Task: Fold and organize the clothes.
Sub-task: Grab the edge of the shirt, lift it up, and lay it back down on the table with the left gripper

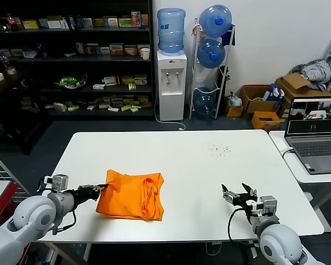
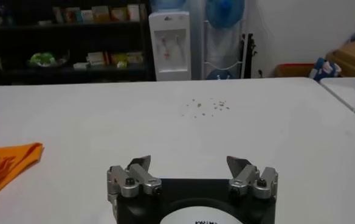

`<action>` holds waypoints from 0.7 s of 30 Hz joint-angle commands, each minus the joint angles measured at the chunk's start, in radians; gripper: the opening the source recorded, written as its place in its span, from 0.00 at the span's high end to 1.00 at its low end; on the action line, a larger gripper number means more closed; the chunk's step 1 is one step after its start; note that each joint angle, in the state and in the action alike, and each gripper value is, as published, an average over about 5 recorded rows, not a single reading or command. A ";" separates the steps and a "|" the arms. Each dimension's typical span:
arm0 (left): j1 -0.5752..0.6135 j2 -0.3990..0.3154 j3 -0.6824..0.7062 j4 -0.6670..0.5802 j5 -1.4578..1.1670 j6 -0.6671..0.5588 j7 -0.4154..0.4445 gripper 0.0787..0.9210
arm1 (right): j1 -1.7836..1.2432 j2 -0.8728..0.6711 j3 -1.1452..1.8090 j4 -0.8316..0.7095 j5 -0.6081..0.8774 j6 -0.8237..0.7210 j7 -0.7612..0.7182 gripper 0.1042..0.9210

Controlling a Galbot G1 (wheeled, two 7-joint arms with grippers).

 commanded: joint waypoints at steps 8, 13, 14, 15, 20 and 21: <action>0.008 0.209 -0.096 0.096 0.090 0.025 0.023 0.99 | 0.045 -0.003 -0.014 -0.031 -0.014 0.033 -0.028 0.12; -0.004 0.277 -0.087 0.177 0.148 0.014 0.063 0.99 | 0.047 0.002 -0.014 -0.036 -0.015 0.039 -0.034 0.12; -0.007 0.289 -0.085 0.195 0.159 0.011 0.070 0.99 | 0.047 0.003 -0.014 -0.037 -0.016 0.040 -0.034 0.12; -0.009 0.301 -0.083 0.211 0.171 0.008 0.078 0.99 | 0.047 0.004 -0.015 -0.038 -0.016 0.040 -0.035 0.12; -0.015 0.340 -0.083 0.271 0.210 -0.005 0.104 0.99 | 0.046 0.008 -0.016 -0.043 -0.020 0.043 -0.037 0.12; -0.017 0.343 -0.085 0.278 0.214 -0.006 0.105 0.99 | 0.047 0.009 -0.017 -0.044 -0.021 0.043 -0.037 0.12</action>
